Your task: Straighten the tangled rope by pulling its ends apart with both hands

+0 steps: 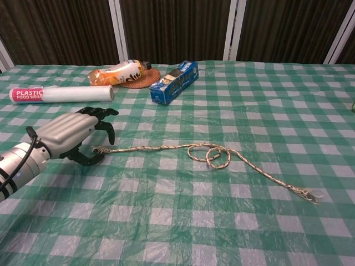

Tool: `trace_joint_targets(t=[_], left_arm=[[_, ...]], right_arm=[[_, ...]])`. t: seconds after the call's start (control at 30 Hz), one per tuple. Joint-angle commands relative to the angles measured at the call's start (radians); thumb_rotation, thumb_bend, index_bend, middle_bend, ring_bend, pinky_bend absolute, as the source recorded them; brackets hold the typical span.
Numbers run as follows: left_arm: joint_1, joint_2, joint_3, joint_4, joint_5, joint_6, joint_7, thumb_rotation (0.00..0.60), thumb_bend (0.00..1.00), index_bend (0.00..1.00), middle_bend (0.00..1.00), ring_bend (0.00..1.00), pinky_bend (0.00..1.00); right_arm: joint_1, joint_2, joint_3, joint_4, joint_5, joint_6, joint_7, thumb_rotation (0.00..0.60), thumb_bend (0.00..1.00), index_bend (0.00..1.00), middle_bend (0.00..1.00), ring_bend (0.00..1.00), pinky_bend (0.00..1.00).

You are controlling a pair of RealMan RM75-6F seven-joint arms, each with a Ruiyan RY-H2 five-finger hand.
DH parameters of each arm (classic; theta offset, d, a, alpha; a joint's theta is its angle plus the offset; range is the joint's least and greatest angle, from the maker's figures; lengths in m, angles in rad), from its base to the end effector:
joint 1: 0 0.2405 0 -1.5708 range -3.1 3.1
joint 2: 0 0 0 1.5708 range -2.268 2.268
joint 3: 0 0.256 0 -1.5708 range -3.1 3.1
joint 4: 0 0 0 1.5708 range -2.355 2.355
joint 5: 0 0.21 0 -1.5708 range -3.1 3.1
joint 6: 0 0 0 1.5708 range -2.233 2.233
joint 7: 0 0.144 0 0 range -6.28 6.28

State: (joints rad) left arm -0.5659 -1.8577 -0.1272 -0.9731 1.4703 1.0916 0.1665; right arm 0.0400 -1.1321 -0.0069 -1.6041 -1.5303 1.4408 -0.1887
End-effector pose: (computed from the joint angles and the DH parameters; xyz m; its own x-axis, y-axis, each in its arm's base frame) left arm -0.2105 0.3164 -0.0740 0.5136 0.1263 0.8487 0.8131 -0.3876 -0.4344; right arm -0.3218 -0.1541 0.1405 0.5564 -0.1194 0.8223 -0.8293 -0.0188 0.5585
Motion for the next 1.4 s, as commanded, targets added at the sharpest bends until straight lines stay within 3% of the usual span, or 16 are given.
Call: trace_joint_targets(t=[0.03,0.43,1.4], left_arm=[[-0.002,-0.004,0.000,0.007,-0.006,-0.003,0.002,0.600,0.37,0.47,0.05,0.00,0.05],[-0.013,-0.027,0.003,0.056,-0.038,-0.014,0.038,0.600,0.38,0.51,0.06,0.00,0.05],[-0.007,0.007,0.017,0.007,-0.037,0.044,0.046,0.600,0.43,0.59,0.08,0.00,0.05]], right_arm=[[0.000,0.000,0.000,0.000,0.001,-0.001,0.001,0.600,0.36,0.00,0.00,0.00,0.00],[0.000,0.001,0.001,0.000,0.004,0.000,0.001,0.600,0.36,0.00,0.00,0.00,0.00],[0.002,-0.007,-0.005,0.000,-0.004,-0.004,-0.016,0.600,0.36,0.00,0.00,0.00,0.00]])
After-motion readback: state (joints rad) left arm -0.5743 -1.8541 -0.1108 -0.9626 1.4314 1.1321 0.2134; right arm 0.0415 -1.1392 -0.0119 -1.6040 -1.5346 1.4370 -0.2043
